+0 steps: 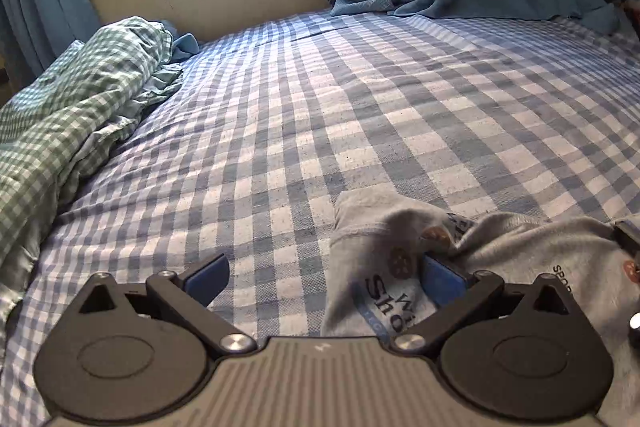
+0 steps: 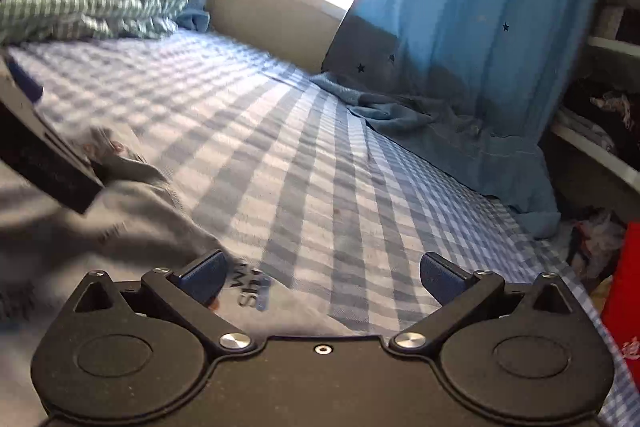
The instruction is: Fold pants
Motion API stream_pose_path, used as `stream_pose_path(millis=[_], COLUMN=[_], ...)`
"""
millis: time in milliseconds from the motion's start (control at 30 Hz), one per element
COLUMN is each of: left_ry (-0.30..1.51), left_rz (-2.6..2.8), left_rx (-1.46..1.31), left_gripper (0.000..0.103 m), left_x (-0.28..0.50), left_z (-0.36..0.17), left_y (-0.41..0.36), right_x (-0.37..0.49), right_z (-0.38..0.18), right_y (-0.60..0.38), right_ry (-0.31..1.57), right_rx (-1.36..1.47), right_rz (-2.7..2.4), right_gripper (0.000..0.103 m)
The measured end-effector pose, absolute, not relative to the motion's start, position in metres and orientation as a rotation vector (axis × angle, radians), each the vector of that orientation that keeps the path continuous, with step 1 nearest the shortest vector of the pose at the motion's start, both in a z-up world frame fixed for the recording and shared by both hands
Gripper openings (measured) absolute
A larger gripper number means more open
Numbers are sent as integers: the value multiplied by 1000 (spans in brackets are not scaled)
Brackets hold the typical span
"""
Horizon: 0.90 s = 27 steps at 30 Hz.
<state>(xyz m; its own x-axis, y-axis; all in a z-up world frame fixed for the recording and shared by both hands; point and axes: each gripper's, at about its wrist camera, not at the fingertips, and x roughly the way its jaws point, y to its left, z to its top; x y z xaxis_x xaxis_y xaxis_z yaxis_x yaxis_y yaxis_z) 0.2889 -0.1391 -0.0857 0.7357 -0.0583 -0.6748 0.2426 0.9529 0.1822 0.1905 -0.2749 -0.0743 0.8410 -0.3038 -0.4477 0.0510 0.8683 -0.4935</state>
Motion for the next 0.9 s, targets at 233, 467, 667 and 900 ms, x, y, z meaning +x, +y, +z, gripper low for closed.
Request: stream_pose_path(millis=[233,467,667,900], left_ry=[753,778,841,837], left_rz=[-226,-220,-197,-170], left_rx=[46,64,33,-47], left_gripper=[103,103,103,103], left_x=[293,271,250,239], left_z=[-98,-64,-78,-88], left_y=[-109,-103,-83,-72], right_x=[181,150,107,103], right_z=[-91,-51,-69,-86], right_y=[-332,-306,-299,-309], right_ry=[528,462,526,555], right_rx=[-369,-402,-515,-511], right_rz=[-193,-245,-374,-378], right_gripper=[102,102,102,102])
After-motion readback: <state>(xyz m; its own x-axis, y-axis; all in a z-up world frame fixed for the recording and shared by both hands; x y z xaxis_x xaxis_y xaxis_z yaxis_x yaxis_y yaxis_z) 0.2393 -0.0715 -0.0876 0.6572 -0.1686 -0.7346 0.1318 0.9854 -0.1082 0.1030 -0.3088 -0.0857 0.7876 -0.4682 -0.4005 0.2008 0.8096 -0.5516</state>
